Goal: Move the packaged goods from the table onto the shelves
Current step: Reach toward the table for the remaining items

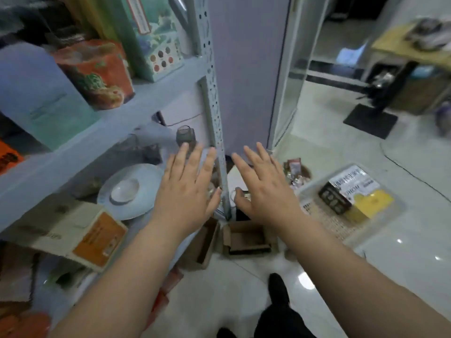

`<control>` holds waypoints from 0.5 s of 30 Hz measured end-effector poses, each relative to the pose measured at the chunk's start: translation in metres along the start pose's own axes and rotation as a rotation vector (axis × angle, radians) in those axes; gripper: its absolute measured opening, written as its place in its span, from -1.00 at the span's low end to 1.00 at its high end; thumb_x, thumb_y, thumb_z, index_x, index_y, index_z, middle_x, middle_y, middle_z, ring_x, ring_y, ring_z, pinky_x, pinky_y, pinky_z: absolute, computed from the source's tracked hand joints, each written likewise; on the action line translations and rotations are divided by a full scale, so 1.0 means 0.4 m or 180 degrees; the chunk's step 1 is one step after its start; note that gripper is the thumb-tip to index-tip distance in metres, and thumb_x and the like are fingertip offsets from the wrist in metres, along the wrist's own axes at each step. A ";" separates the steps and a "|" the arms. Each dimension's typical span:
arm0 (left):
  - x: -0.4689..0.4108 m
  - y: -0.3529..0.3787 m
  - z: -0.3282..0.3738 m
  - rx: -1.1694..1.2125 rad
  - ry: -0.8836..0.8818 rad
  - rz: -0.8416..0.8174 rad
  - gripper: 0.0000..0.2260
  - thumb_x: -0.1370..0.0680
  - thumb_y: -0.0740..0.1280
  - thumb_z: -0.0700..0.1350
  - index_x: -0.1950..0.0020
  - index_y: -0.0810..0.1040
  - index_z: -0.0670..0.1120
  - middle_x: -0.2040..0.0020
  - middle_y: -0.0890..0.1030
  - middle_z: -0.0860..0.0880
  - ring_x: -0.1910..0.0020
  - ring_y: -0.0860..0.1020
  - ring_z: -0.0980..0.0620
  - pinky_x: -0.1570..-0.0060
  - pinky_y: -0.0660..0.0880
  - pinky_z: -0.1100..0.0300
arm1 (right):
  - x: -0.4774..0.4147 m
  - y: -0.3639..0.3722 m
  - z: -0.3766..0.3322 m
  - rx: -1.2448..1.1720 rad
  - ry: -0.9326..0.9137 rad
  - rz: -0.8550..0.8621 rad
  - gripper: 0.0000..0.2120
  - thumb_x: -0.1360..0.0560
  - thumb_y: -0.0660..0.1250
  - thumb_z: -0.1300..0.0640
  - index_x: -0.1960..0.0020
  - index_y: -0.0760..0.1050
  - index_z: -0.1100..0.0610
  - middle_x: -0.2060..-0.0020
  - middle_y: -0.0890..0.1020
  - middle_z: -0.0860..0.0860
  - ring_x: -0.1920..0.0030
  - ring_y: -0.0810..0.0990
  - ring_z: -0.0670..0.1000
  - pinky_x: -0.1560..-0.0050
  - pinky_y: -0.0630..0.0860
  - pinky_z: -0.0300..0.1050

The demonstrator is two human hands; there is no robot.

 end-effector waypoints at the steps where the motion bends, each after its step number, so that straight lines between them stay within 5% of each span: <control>1: 0.001 0.012 0.041 0.0114 0.0148 -0.0046 -0.32 -0.58 0.16 0.17 -0.62 0.16 -0.14 -0.58 0.24 -0.23 -0.57 0.17 -0.30 -0.52 0.10 -0.23 | 0.052 -0.014 0.021 0.0104 0.0189 -0.0028 -0.35 -0.47 0.36 0.05 -0.53 0.33 0.14 -0.48 0.38 0.22 -0.54 0.24 0.30 -0.45 0.28 0.35; 15: 0.152 -0.009 0.704 0.1054 0.2205 -0.0444 -0.31 -0.54 0.13 0.18 -0.60 0.23 -0.15 -0.55 0.30 -0.26 -0.54 0.22 -0.32 -0.48 0.21 -0.29 | 0.757 -0.353 0.128 0.1109 0.2113 0.0266 -0.48 -0.48 0.24 0.03 -0.40 0.47 0.20 -0.35 0.53 0.18 -0.43 0.44 0.26 -0.36 0.39 0.30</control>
Point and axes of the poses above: each hand's wrist, its own x-axis away from the middle knuckle, its own y-axis out of the palm, z = x × y, the point moved 5 cm from there along -x, towards the middle knuckle
